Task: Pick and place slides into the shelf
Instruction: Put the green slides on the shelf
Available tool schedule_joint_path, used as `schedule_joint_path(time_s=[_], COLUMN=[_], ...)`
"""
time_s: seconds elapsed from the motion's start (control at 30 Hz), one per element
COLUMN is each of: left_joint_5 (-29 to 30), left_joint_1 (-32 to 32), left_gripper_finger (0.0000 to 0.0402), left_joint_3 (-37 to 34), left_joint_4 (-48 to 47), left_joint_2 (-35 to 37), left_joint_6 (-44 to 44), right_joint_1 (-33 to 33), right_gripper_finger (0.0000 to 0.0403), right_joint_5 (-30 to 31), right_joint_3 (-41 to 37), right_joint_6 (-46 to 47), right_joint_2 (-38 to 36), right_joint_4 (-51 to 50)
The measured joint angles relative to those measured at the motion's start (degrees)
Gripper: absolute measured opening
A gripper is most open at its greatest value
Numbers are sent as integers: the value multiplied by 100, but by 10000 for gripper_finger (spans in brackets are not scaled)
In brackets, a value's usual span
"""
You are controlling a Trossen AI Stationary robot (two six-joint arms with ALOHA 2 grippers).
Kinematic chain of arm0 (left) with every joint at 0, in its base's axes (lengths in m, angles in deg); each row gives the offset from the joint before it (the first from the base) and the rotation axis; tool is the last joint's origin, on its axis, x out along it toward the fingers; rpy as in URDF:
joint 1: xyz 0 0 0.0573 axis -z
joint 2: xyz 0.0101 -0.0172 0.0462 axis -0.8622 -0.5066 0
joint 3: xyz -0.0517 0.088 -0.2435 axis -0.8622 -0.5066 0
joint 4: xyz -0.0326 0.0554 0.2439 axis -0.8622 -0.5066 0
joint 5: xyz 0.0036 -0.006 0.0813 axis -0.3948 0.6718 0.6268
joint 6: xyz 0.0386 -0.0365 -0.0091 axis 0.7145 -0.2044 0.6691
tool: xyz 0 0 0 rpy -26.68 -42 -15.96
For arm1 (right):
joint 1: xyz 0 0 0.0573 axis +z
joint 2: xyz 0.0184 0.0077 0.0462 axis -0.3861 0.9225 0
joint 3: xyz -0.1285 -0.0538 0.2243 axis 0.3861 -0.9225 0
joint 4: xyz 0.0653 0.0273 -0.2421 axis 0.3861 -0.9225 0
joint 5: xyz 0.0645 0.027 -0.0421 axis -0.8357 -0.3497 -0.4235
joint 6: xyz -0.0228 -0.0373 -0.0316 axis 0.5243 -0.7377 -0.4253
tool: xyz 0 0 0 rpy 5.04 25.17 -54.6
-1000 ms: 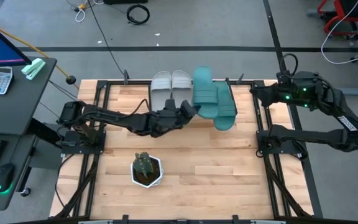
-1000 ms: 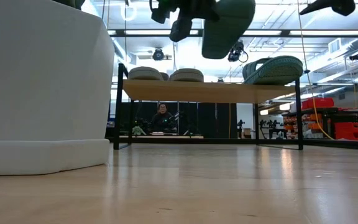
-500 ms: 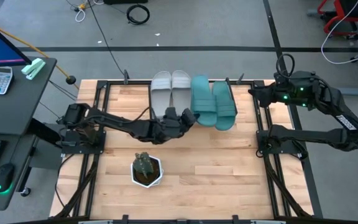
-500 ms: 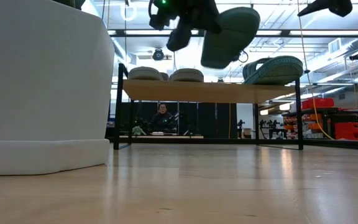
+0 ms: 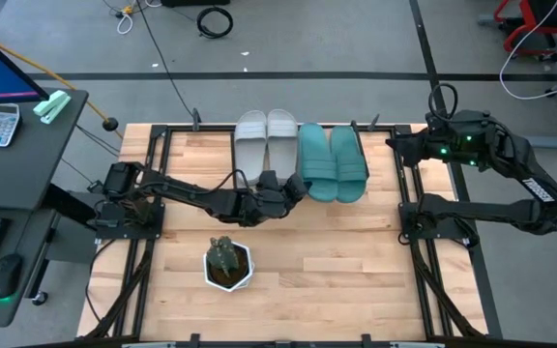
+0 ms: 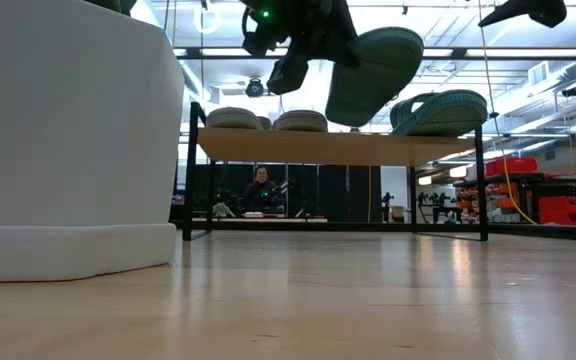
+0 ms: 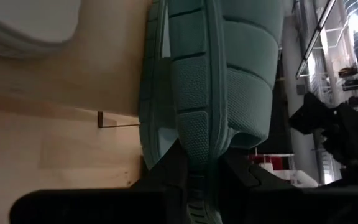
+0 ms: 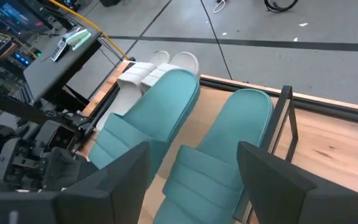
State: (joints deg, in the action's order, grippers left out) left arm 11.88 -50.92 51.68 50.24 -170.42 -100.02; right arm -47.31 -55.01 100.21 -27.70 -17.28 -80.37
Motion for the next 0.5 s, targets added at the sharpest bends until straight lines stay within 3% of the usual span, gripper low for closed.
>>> schedule_joint_path(time_s=[0.5], left_joint_5=[-201], left_joint_1=[-24], left_gripper_finger=[52], left_joint_3=[0], left_joint_4=[-399], left_joint_2=[0], left_joint_6=[246], right_joint_1=[0], right_gripper_finger=[248], right_joint_5=[0], right_joint_3=[0], right_joint_6=[89], right_joint_2=[0], right_joint_4=[2])
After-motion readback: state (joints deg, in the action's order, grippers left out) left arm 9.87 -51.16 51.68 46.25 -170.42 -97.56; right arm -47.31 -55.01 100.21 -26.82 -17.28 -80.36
